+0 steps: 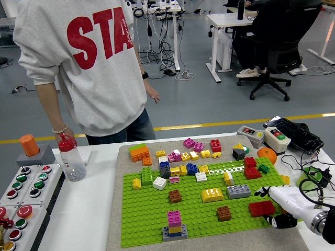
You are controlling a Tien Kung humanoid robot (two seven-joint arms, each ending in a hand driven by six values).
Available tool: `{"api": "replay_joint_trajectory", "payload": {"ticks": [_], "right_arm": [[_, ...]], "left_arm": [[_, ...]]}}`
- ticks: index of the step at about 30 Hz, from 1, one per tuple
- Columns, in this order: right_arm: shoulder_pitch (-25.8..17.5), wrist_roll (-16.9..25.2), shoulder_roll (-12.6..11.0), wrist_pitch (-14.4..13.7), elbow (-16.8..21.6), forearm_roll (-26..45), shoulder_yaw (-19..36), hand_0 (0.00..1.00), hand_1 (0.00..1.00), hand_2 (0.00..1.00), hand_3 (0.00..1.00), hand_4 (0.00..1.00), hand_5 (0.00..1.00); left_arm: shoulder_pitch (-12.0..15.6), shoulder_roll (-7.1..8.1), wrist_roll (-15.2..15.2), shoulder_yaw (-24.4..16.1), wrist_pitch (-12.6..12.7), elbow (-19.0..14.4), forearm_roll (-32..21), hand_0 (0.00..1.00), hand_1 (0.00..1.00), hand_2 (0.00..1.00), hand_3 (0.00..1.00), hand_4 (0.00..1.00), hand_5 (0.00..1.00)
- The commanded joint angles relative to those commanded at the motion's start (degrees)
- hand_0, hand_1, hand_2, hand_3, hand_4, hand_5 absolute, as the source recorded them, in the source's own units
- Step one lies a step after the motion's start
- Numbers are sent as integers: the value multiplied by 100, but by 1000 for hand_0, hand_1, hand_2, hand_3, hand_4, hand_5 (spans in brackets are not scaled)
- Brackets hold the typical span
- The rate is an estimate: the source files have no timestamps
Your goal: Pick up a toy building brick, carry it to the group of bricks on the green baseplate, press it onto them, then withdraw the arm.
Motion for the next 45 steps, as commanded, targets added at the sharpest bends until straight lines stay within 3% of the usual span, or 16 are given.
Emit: {"api": "replay_joint_trajectory", "payload": {"ticks": [31, 32, 45], "right_arm": [[209, 34, 61, -394, -422, -58, -434, 809, 753, 747, 737, 638, 163], [209, 39, 61, -407, -428, -53, -433, 727, 730, 723, 706, 615, 155], [268, 102, 87, -427, -570, -17, -433, 671, 711, 705, 688, 591, 143]], "left_arm": [[79, -15, 10, -5, 6, 0, 50, 656, 685, 672, 579, 287, 998], [77, -15, 10, -5, 7, 0, 48, 656, 685, 672, 579, 287, 998], [24, -4, 5, -3, 8, 0, 21, 656, 685, 674, 579, 287, 998]]}}
